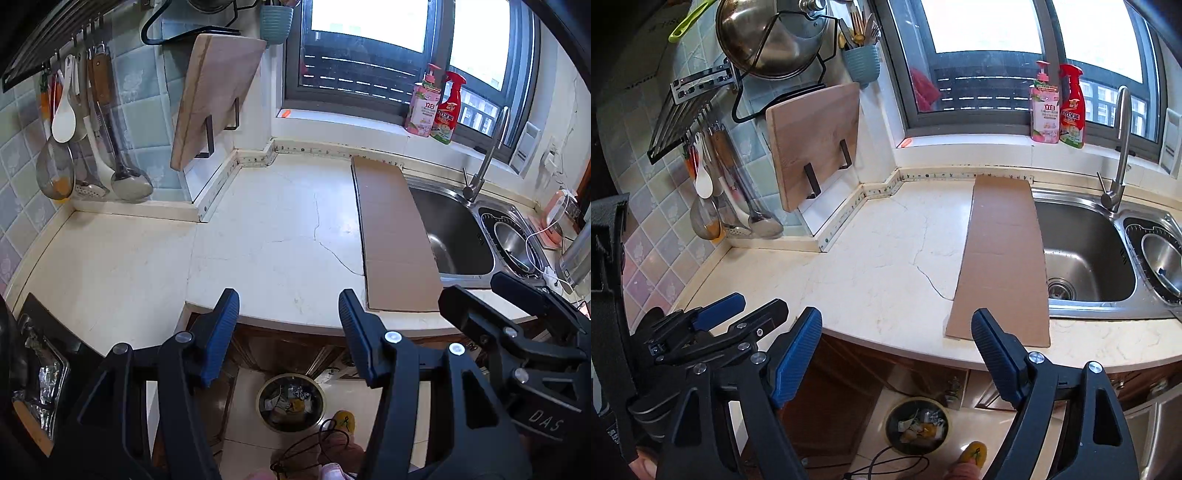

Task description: Collect trash

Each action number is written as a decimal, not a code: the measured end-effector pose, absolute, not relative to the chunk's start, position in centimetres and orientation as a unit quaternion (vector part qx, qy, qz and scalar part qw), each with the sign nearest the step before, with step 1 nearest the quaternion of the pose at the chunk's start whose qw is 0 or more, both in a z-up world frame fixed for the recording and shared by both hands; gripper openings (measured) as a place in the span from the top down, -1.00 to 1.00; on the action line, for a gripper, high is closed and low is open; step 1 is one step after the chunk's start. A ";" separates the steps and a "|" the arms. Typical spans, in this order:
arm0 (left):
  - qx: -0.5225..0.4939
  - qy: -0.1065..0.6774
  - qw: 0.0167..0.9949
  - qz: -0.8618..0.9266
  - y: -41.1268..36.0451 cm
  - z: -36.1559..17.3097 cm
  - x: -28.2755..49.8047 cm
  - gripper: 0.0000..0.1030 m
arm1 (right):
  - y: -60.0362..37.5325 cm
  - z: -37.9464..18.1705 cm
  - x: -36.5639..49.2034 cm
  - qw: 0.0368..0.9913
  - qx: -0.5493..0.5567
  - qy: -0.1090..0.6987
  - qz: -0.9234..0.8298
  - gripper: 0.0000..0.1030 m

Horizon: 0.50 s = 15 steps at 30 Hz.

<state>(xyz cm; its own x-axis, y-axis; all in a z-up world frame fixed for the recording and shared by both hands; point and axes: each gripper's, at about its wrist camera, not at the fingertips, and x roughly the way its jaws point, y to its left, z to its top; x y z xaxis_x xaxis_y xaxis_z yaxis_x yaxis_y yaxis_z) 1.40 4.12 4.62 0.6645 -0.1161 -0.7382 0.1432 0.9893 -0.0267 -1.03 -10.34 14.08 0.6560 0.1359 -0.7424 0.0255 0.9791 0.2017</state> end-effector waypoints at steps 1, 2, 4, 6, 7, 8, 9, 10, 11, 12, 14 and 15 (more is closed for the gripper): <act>0.017 0.403 0.912 -0.071 4.2 4.6 1.4 -0.03 | -10.4 14.1 -1.0 0.905 0.097 0.414 0.029 -0.64; 0.017 0.403 0.912 -0.072 4.3 4.6 1.3 -0.03 | -10.4 14.1 -1.0 0.905 0.097 0.414 0.028 -0.64; 0.018 0.404 0.912 -0.071 4.2 4.6 1.4 -0.03 | -10.4 14.1 -0.9 0.905 0.096 0.413 0.026 -0.64; 0.018 0.404 0.912 -0.072 4.3 4.6 1.5 -0.03 | -10.4 14.0 -0.8 0.905 0.095 0.413 0.025 -0.64; 0.018 0.405 0.912 -0.071 4.2 4.6 1.5 -0.03 | -10.3 14.0 -0.8 0.905 0.096 0.414 0.025 -0.64; 0.018 0.405 0.911 -0.070 4.1 4.6 1.6 -0.03 | -10.3 14.0 -0.7 0.905 0.096 0.415 0.025 -0.64; 0.018 0.406 0.911 -0.069 4.1 4.5 1.7 -0.03 | -10.3 14.0 -0.8 0.905 0.096 0.414 0.025 -0.64; 0.017 0.406 0.911 -0.068 4.0 4.5 1.9 -0.03 | -10.2 14.0 -0.8 0.905 0.096 0.414 0.024 -0.64; 0.017 0.406 0.911 -0.067 4.0 4.5 1.9 -0.03 | -10.1 14.0 -0.8 0.905 0.096 0.415 0.023 -0.64; 0.017 0.406 0.911 -0.066 4.0 4.5 2.0 -0.03 | -10.0 14.0 -0.8 0.905 0.096 0.414 0.022 -0.64; 0.017 0.406 0.911 -0.063 4.0 4.4 2.1 -0.03 | -10.0 14.0 -0.8 0.905 0.095 0.413 0.022 -0.64; 0.017 0.406 0.911 -0.062 3.9 4.5 2.1 -0.03 | -10.0 14.0 -0.7 0.905 0.096 0.414 0.022 -0.64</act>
<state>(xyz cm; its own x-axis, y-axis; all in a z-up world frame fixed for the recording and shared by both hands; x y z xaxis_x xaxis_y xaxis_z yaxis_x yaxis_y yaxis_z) 2.10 3.92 4.46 0.6622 -0.0990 -0.7428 0.1260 0.9918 -0.0199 -0.74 -10.00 13.97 0.6570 0.1195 -0.7444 0.0396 0.9805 0.1924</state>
